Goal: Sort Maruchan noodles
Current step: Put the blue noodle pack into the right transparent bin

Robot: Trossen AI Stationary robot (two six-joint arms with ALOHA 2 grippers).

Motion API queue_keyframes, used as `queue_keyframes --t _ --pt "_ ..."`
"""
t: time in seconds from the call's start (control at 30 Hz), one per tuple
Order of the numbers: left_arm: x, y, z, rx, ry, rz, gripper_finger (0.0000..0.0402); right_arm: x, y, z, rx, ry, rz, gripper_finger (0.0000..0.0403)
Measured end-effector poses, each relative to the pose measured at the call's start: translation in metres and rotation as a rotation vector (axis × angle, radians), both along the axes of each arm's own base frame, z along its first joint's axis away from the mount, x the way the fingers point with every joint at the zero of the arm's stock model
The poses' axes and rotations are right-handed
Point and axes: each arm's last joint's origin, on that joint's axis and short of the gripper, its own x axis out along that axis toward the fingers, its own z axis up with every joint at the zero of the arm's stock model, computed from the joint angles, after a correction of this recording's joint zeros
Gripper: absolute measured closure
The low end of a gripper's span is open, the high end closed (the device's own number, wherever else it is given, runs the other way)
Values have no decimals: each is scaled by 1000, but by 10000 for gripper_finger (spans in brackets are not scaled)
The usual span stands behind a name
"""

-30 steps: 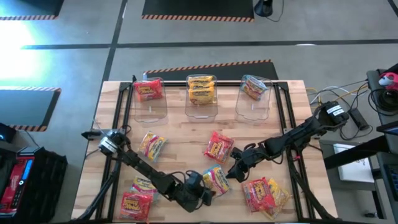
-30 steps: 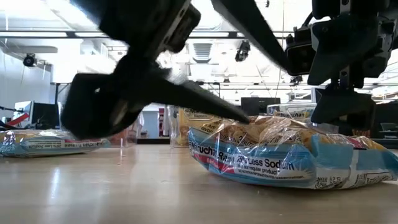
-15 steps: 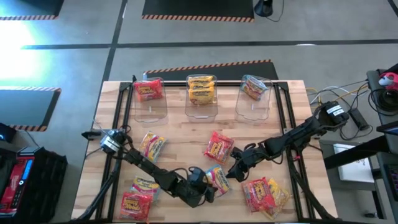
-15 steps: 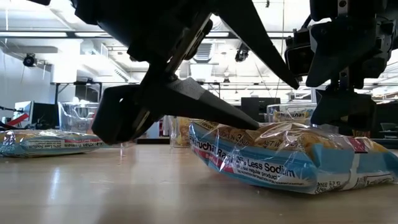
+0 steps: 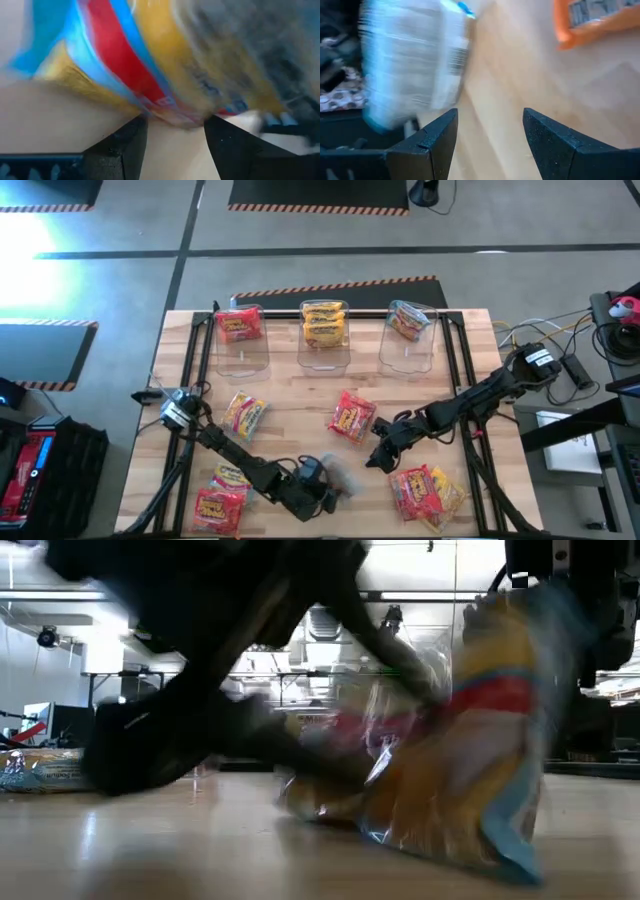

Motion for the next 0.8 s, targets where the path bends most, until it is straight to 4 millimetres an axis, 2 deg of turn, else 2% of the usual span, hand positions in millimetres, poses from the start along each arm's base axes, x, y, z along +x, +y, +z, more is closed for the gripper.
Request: queue_keyframes --t 0.17,0.47,0.8 --pt "-6 -1 -6 -23 7 33 223 1 -1 0 -14 -13 -24 190" --pt "-6 -1 -6 -15 -2 42 223 11 3 16 56 -197 -27 190" --pt "-1 7 -6 -19 -5 71 224 23 6 33 -8 -235 -41 190"
